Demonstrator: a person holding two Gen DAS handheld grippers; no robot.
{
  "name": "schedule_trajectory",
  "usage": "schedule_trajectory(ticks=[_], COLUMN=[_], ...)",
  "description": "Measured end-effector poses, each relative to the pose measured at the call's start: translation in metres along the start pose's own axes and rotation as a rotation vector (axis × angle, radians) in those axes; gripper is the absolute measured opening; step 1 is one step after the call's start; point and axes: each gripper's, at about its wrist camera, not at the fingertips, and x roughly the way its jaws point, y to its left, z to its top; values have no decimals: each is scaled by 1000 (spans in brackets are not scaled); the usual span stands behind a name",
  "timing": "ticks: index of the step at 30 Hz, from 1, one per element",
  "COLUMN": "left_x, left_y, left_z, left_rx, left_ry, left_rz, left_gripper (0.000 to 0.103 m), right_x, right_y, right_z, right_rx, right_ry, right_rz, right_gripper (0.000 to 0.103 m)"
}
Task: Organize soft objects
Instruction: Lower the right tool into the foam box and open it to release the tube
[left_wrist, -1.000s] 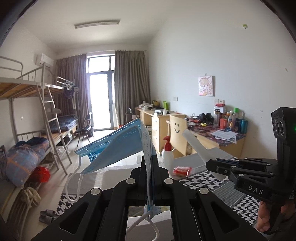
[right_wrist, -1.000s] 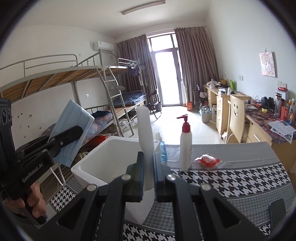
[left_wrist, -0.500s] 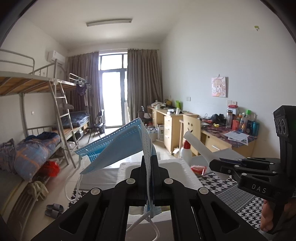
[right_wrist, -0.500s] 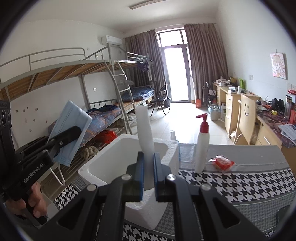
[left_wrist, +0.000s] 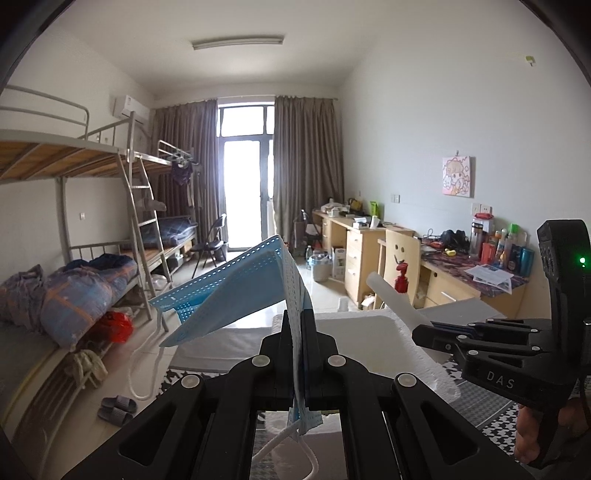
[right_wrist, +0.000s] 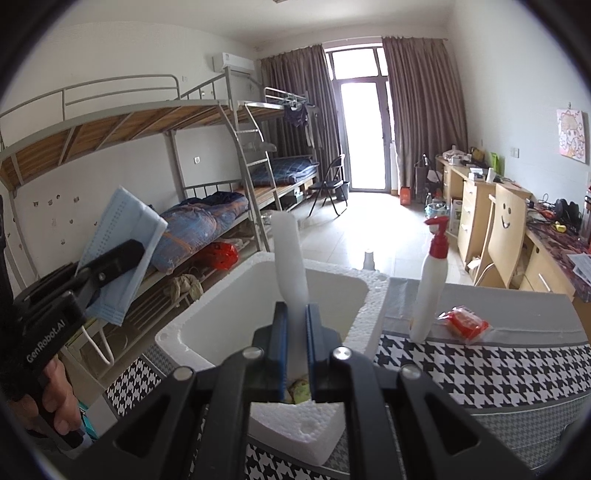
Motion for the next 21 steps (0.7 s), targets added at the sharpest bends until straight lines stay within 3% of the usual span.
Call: schedule_trajectory(ticks=[20, 21], left_x=[6, 6], left_y=[16, 17], left_z=[-8, -8], left_rx=[-25, -27], left_ry=[33, 34], left_rz=[18, 18], left_gripper=[3, 3], right_x=[35, 36], right_y=[11, 12], right_z=[-5, -5], right_rx=[-8, -4], right_ry=[94, 100], right_rz=[-18, -14], right_gripper=[12, 16])
